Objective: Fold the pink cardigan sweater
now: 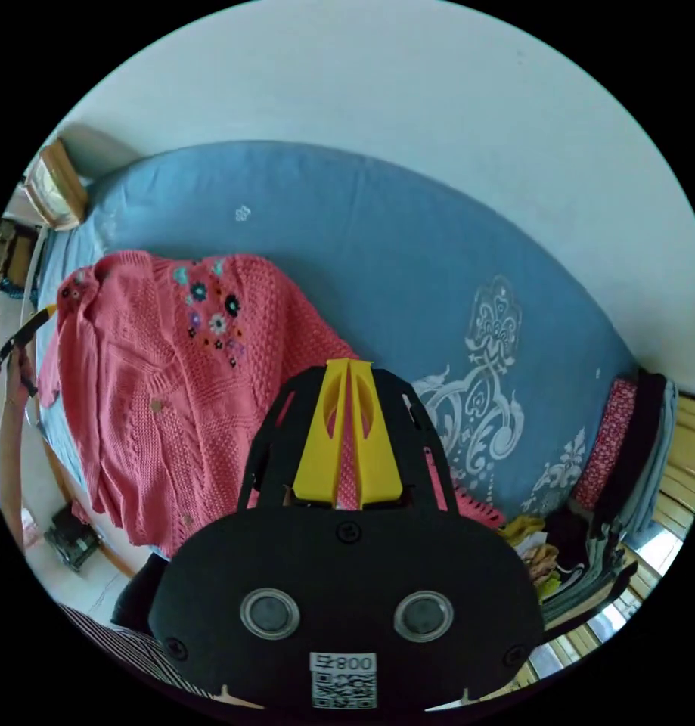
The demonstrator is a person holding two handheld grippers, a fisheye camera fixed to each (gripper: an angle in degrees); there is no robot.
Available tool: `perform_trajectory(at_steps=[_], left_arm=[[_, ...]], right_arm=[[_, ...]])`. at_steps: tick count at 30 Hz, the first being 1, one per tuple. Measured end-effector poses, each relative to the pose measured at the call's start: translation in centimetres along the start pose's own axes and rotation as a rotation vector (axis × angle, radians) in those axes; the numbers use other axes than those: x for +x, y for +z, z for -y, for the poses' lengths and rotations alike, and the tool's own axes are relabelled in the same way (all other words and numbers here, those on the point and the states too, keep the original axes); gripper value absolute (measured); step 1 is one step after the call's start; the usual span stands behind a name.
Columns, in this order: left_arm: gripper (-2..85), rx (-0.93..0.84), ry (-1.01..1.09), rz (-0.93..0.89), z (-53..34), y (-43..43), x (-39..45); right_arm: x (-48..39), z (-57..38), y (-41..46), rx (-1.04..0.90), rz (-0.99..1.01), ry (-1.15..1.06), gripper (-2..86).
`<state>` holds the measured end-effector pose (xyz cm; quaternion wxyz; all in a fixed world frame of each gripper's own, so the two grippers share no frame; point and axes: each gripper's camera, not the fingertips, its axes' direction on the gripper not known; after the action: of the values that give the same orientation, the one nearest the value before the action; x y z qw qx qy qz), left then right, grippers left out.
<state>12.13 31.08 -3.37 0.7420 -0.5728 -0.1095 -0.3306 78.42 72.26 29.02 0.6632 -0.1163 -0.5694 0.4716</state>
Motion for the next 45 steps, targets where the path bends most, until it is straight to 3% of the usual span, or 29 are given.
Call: perform_trajectory(at_steps=[5,9,17,22,29,37,45], left_arm=[[7.6,-0.062,0.060,-0.112,-9.4,-0.4,-1.1],[9.2,-0.221,-0.035,-0.156,-20.2,0.3,-2.7],[10.5,-0.484,-0.151,-0.040,-34.3,3.4,-3.1],[7.8,-0.446,-0.167,0.009,-37.7,4.3,-3.3],[3.2,-0.400,-0.194,0.066,-40.4,5.3,-4.3],[2.0,-0.336,-0.236,0.011,-43.5,5.3,-5.8],[1.8,-0.183,-0.171,-0.128,-44.1,-0.1,-5.1]], right_arm=[[-2.3,-5.1,1.8,0.063,0.265,-0.103,0.4],[-8.1,-9.3,4.6,-0.012,0.475,-0.218,1.5],[-17.3,-4.7,7.7,-0.028,0.778,-0.283,6.8],[-21.0,0.7,8.5,0.014,0.741,-0.283,7.3],[-25.7,3.9,13.0,-0.084,0.687,-0.248,6.1],[-27.6,3.6,15.6,-0.103,0.778,-0.241,1.4],[-27.1,3.0,11.3,-0.006,0.900,-0.366,0.6]])
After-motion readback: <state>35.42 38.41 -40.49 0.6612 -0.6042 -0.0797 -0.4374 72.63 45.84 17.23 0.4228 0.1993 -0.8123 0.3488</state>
